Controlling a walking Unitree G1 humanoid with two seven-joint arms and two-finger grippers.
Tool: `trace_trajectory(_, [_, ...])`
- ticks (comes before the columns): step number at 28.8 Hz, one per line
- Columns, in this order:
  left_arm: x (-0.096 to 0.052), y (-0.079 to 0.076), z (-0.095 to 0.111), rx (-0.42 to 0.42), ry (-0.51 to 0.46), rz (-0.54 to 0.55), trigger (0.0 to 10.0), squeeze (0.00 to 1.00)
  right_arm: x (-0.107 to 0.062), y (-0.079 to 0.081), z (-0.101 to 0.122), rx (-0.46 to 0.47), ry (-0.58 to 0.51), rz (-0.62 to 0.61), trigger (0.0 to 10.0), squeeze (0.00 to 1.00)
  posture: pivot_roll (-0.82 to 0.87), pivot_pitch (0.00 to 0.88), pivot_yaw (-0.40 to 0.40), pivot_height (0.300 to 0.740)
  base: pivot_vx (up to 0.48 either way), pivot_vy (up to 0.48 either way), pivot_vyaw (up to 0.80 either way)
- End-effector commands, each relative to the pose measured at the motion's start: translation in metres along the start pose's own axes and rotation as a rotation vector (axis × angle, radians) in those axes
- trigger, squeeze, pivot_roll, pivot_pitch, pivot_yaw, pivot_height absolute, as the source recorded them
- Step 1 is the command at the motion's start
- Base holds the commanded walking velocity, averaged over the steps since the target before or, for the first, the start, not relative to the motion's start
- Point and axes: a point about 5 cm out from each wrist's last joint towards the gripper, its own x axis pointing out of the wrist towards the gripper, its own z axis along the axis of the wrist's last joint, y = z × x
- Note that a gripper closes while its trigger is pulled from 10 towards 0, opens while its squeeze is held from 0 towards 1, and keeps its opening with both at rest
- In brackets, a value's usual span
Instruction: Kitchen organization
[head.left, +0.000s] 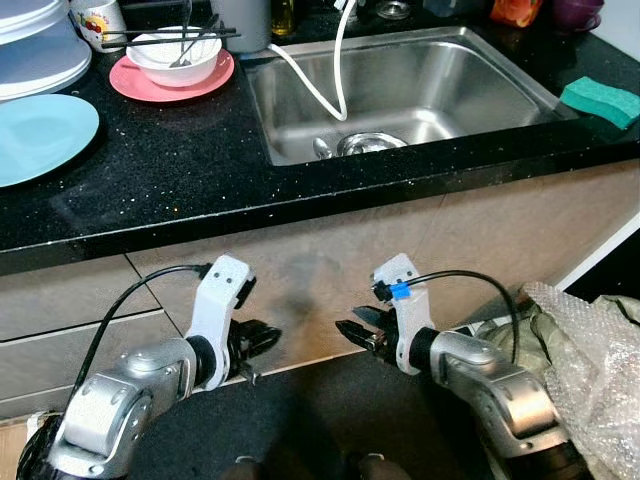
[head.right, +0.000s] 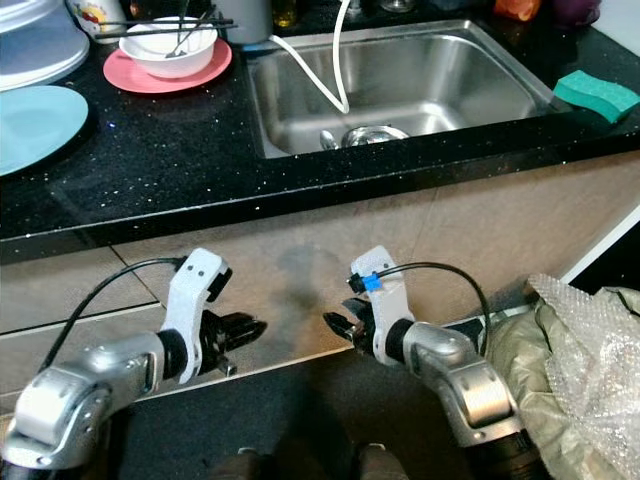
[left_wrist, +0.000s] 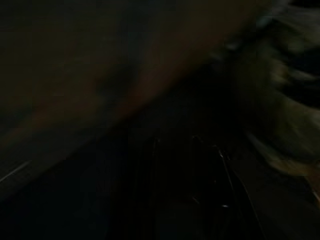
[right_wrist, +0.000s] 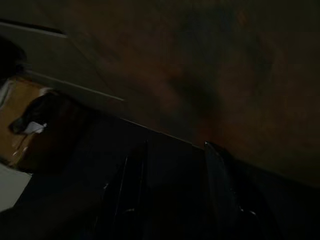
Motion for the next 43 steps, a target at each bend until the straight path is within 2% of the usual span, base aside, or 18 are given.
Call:
trace_trajectory(1, [0.000, 0.010, -0.008, -0.017, 0.022, 0.084, 10.0, 0.00, 0.002, -0.007, -0.003, -0.003, -0.005, -0.077, 10.0, 0.00, 0.04, 0.143, 0.008, 0.740, 0.000, 0.000, 0.00])
trace_trajectory(2, [0.000, 0.014, -0.011, -0.019, 0.037, 0.117, 10.0, 0.00, 0.003, -0.010, -0.004, 0.001, -0.008, -0.113, 10.0, 0.00, 0.04, 0.143, 0.008, 0.740, 0.000, 0.000, 0.00])
trace_trajectory(4, [-0.004, 0.024, -0.027, -0.008, 0.113, 0.215, 10.0, 0.00, 0.008, -0.014, -0.014, 0.076, -0.011, -0.180, 10.0, 0.00, 0.03, 0.149, 0.007, 0.740, 0.000, 0.000, 0.00])
trace_trajectory(7, [-0.005, 0.026, -0.033, -0.033, 0.118, 0.229, 10.0, 0.00, 0.010, -0.014, -0.023, 0.076, 0.005, -0.202, 10.0, 0.00, 0.04, 0.151, 0.005, 0.740, 0.000, 0.000, 0.00])
trace_trajectory(8, [-0.004, 0.027, -0.034, -0.033, 0.089, 0.239, 10.0, 0.00, 0.012, -0.014, -0.029, 0.082, 0.014, -0.216, 10.0, 0.00, 0.04, 0.151, 0.005, 0.740, 0.000, 0.000, 0.00])
trace_trajectory(11, [-0.001, 0.031, -0.034, 0.056, 0.002, 0.277, 10.0, 0.00, 0.016, -0.014, -0.039, 0.098, 0.018, -0.247, 10.0, 0.00, 0.04, 0.151, 0.005, 0.740, 0.000, 0.000, 0.00])
trace_trajectory(14, [0.002, 0.033, -0.038, 0.050, -0.034, 0.322, 10.0, 0.00, 0.016, -0.017, -0.047, 0.131, -0.003, -0.293, 10.0, 0.00, 0.04, 0.157, 0.002, 0.740, 0.000, 0.000, 0.16])
trace_trajectory(16, [0.002, 0.031, -0.038, 0.073, -0.046, 0.317, 10.0, 0.00, 0.015, -0.018, -0.048, 0.139, -0.013, -0.309, 10.0, 0.00, 0.04, 0.157, 0.006, 0.740, 0.000, 0.000, 0.80])
trace_trajectory(25, [0.003, 0.033, -0.035, 0.081, -0.090, 0.314, 10.0, 0.00, 0.013, -0.026, -0.046, 0.141, -0.044, -0.346, 10.0, 0.00, 0.04, 0.152, 0.012, 0.740, 0.000, 0.000, 0.80])
trace_trajectory(33, [0.004, 0.032, -0.036, 0.096, -0.091, 0.304, 10.0, 0.00, 0.012, -0.027, -0.047, 0.134, -0.049, -0.357, 10.0, 0.00, 0.04, 0.147, 0.011, 0.740, 0.000, 0.000, 0.80])
trace_trajectory(43, [0.003, 0.033, -0.039, 0.104, -0.090, 0.295, 10.0, 0.00, 0.012, -0.028, -0.048, 0.117, -0.044, -0.371, 10.0, 0.00, 0.03, 0.140, 0.010, 0.740, 0.000, 0.000, 0.18])
